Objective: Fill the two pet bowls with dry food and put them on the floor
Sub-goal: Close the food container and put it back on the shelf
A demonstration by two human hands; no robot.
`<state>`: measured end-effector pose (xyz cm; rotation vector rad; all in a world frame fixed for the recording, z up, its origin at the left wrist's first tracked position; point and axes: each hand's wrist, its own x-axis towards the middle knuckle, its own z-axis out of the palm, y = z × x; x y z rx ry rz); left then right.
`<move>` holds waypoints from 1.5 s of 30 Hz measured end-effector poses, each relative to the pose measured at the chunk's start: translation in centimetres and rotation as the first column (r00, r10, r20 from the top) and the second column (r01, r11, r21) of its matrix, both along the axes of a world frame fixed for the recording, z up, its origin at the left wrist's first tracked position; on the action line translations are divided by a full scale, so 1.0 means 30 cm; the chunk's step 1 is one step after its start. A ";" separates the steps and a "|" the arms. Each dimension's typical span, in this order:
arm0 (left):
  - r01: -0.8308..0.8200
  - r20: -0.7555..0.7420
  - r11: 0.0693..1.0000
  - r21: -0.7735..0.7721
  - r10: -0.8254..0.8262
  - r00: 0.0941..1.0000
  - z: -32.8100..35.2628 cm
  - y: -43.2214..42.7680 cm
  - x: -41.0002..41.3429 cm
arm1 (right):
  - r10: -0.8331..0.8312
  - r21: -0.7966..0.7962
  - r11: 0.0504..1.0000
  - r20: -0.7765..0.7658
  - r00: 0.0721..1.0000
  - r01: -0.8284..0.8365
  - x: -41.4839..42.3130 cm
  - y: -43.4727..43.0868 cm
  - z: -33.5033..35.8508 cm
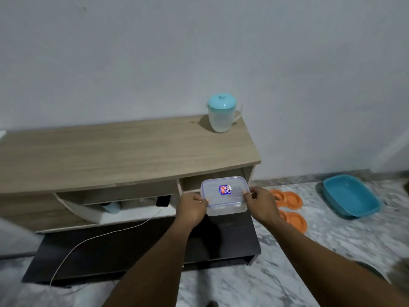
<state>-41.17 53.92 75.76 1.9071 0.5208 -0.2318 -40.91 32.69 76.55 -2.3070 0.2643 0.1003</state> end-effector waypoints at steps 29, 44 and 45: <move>-0.079 0.305 0.990 0.120 0.039 0.952 -0.918 0.064 0.579 | -0.056 -0.006 0.998 0.238 0.970 0.059 0.653 0.128 -0.901; 0.089 0.241 0.447 0.890 -0.627 0.741 -1.036 -0.022 0.357 | 0.563 -0.714 0.677 0.343 0.752 -0.181 0.435 0.116 -1.080; 0.094 0.228 0.441 0.893 -0.622 0.749 -1.039 -0.020 0.367 | 0.563 -0.719 0.670 0.332 0.757 -0.184 0.446 0.119 -1.079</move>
